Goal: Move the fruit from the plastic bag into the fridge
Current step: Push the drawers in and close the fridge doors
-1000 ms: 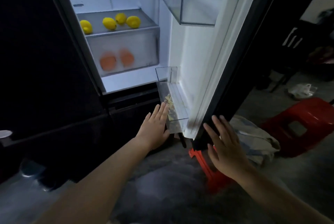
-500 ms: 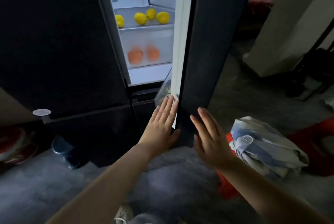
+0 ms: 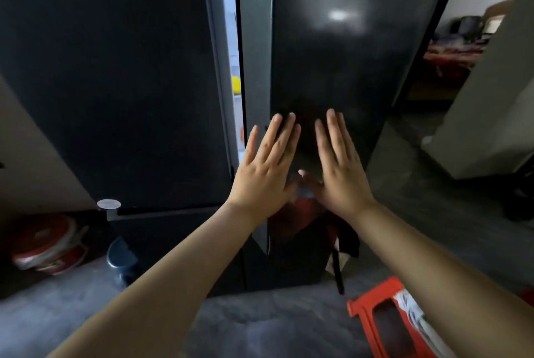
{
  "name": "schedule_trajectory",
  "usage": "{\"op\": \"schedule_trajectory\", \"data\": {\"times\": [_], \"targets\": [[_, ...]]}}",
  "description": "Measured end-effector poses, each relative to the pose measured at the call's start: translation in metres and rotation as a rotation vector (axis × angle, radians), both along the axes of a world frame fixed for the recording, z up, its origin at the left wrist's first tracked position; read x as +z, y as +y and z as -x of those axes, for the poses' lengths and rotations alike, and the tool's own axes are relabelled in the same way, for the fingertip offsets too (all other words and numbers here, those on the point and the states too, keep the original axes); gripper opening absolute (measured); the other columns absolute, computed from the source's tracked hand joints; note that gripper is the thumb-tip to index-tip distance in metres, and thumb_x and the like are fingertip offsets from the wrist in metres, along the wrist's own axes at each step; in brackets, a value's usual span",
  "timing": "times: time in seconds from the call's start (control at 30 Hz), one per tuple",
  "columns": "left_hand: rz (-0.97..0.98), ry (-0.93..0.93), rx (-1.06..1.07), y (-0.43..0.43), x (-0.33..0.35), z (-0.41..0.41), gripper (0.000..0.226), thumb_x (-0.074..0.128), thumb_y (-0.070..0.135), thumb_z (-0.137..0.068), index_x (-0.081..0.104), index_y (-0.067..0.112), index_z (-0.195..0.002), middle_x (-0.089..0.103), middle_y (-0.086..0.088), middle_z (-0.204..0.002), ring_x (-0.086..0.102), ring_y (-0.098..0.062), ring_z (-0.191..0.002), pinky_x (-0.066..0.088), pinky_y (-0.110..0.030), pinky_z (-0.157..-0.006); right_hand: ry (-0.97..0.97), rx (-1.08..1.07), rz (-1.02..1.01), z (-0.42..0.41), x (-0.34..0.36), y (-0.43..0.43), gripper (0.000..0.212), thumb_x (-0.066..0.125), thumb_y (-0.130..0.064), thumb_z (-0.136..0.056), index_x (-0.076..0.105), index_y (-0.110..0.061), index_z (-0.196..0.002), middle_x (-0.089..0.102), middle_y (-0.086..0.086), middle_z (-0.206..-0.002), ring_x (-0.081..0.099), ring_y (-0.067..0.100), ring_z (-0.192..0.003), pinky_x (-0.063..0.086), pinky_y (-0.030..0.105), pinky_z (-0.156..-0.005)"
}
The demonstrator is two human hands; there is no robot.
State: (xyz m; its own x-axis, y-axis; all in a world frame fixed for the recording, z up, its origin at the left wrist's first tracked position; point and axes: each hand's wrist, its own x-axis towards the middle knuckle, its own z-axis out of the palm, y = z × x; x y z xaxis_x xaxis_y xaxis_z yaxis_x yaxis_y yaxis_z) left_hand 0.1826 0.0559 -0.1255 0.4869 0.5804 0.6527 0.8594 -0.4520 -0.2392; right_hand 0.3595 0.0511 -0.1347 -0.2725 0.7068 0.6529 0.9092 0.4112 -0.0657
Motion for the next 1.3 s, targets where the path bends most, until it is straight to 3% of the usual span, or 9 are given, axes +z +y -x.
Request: {"op": "schedule_trajectory", "data": {"times": [0.2, 0.43, 0.77, 0.97, 1.3], "targets": [[-0.054, 0.163, 0.244, 0.050, 0.010, 0.023, 0.084, 0.039, 0.050, -0.093, 0.000, 0.002, -0.149, -0.007, -0.015, -0.157, -0.012, -0.028, -0.145, -0.005, -0.045, -0.118, -0.216, -0.019, 0.007, 0.017, 0.035, 0.063, 0.094, 0.057, -0.053, -0.086, 0.005, -0.008, -0.150, -0.007, 0.015, -0.158, -0.006, 0.031, -0.145, 0.014, 0.048, -0.117], [-0.152, 0.233, 0.148, 0.113, 0.010, 0.049, 0.089, 0.049, 0.047, -0.086, 0.007, 0.003, -0.150, 0.001, -0.014, -0.158, -0.002, -0.028, -0.146, 0.001, -0.043, -0.118, -0.314, -0.102, -0.034, 0.030, 0.026, 0.122, 0.096, 0.058, -0.057, -0.083, 0.009, -0.007, -0.150, -0.001, 0.018, -0.157, 0.004, 0.036, -0.144, 0.021, 0.052, -0.114], [-0.132, 0.218, 0.134, 0.211, 0.005, 0.074, 0.093, 0.048, 0.053, -0.085, 0.004, 0.001, -0.149, -0.006, -0.017, -0.158, -0.003, -0.030, -0.146, 0.001, -0.041, -0.119, -0.398, -0.215, -0.119, 0.052, 0.025, 0.196, 0.098, 0.063, -0.053, -0.078, 0.011, -0.011, -0.151, -0.001, 0.014, -0.158, 0.003, 0.031, -0.145, 0.017, 0.048, -0.114], [-0.159, 0.163, 0.073, 0.222, -0.007, 0.069, 0.088, 0.040, 0.053, -0.089, 0.005, 0.000, -0.149, -0.006, -0.018, -0.157, -0.003, -0.032, -0.145, -0.001, -0.043, -0.119, -0.402, -0.227, -0.168, 0.055, 0.019, 0.202, 0.102, 0.065, -0.052, -0.076, 0.008, -0.012, -0.151, -0.007, 0.012, -0.158, 0.003, 0.031, -0.145, 0.017, 0.048, -0.114], [-0.010, 0.162, 0.081, 0.200, 0.011, 0.071, 0.087, 0.041, 0.053, -0.089, 0.006, 0.001, -0.149, -0.003, -0.015, -0.158, -0.005, -0.029, -0.146, 0.007, -0.041, -0.119, -0.408, -0.256, -0.001, 0.059, 0.034, 0.183, 0.093, 0.061, -0.048, -0.084, 0.008, -0.011, -0.151, -0.002, 0.014, -0.158, 0.000, 0.031, -0.145, 0.020, 0.047, -0.115]]}}
